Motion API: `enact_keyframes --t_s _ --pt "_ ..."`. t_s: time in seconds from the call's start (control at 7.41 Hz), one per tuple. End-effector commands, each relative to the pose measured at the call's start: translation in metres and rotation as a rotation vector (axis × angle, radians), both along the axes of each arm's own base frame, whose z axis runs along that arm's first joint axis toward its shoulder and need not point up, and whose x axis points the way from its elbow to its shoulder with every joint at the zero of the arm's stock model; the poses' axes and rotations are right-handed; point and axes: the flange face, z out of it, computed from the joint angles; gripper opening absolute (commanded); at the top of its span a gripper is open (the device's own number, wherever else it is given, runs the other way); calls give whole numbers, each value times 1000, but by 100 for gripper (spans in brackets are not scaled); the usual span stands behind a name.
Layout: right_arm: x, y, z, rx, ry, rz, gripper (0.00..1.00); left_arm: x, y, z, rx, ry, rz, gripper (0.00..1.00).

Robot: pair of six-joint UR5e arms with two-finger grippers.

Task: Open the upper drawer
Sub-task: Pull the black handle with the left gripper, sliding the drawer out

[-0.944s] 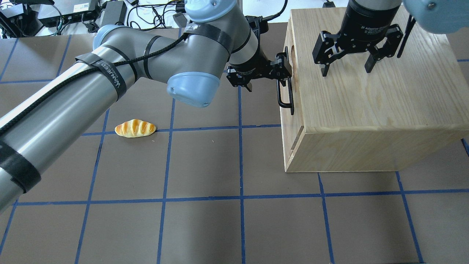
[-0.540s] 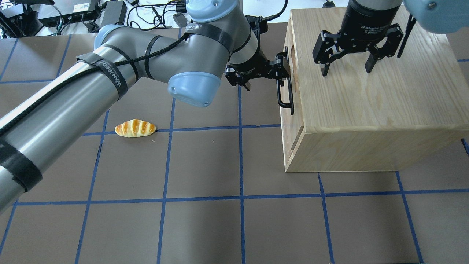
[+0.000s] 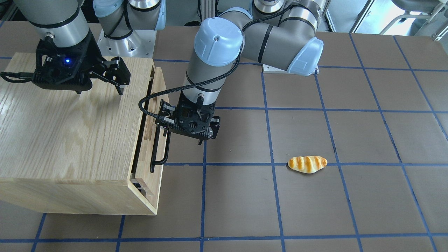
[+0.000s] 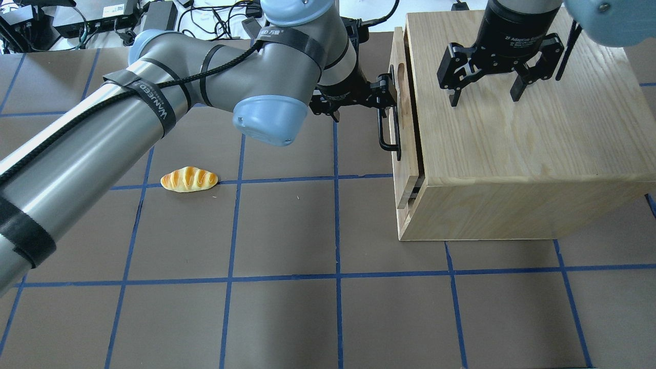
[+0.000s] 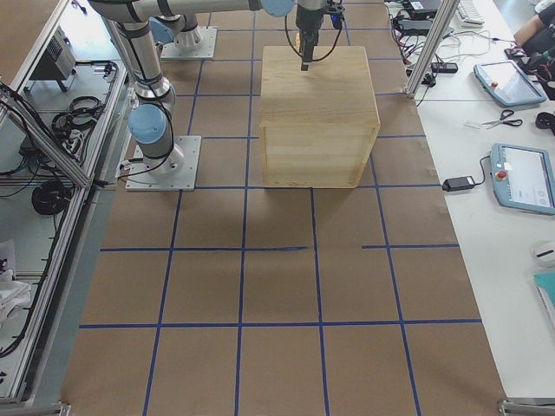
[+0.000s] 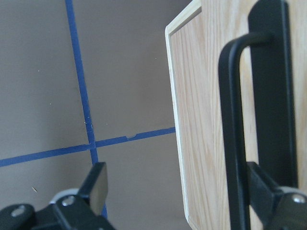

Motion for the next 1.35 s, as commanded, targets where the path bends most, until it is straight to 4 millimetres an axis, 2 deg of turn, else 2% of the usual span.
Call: enact_keyframes --t_s 0.0,1.21 --pt "0 0 0 0 0 0 100 5 1 9 -10 -9 -5 100" --pt "0 0 -1 2 0 1 100 23 -3 9 -19 -98 -62 100"
